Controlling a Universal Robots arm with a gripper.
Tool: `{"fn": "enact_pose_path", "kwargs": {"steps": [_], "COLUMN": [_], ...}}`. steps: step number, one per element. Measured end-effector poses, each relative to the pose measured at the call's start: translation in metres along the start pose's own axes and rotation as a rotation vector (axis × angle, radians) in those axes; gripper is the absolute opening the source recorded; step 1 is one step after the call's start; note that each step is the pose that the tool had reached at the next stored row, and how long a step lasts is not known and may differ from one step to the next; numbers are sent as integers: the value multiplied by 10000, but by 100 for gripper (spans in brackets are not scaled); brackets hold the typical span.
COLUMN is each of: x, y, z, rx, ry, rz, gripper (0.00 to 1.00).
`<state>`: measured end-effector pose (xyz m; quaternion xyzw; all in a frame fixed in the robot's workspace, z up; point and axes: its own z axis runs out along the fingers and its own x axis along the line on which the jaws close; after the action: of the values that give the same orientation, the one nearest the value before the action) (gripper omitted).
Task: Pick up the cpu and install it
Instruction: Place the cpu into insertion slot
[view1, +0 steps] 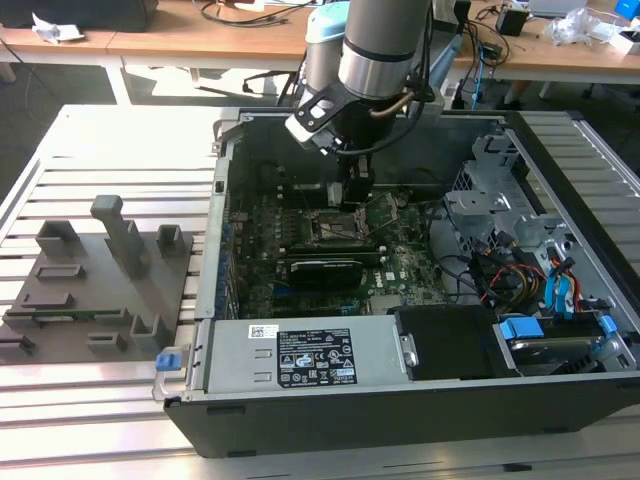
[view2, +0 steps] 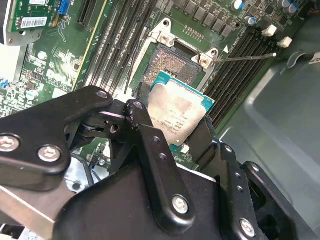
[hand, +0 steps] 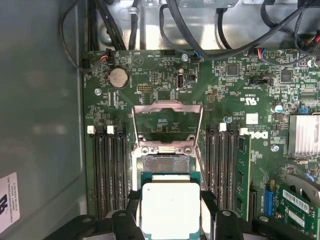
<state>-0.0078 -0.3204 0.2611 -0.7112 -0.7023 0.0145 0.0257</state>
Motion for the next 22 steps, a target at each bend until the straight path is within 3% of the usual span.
{"fn": "enact_pose_path", "kwargs": {"steps": [5, 8, 9, 10, 11, 12, 13, 16, 22], "x": [0, 0, 0, 1, 0, 1, 1, 1, 22], "y": [0, 0, 0, 0, 0, 0, 0, 0, 1], "z": [0, 0, 0, 1, 1, 1, 1, 6, 27], "rx": [3, 17, 16, 17, 27, 31, 34, 42, 41], "ry": [-12, -59, -60, -227, -511, -632, -677, -646, -672], "rz": [-225, -1047, -1044, -942, -895, -856, -818, -355, -353], "gripper": [55, 55, 55, 55, 55, 55, 55, 55, 55]}}
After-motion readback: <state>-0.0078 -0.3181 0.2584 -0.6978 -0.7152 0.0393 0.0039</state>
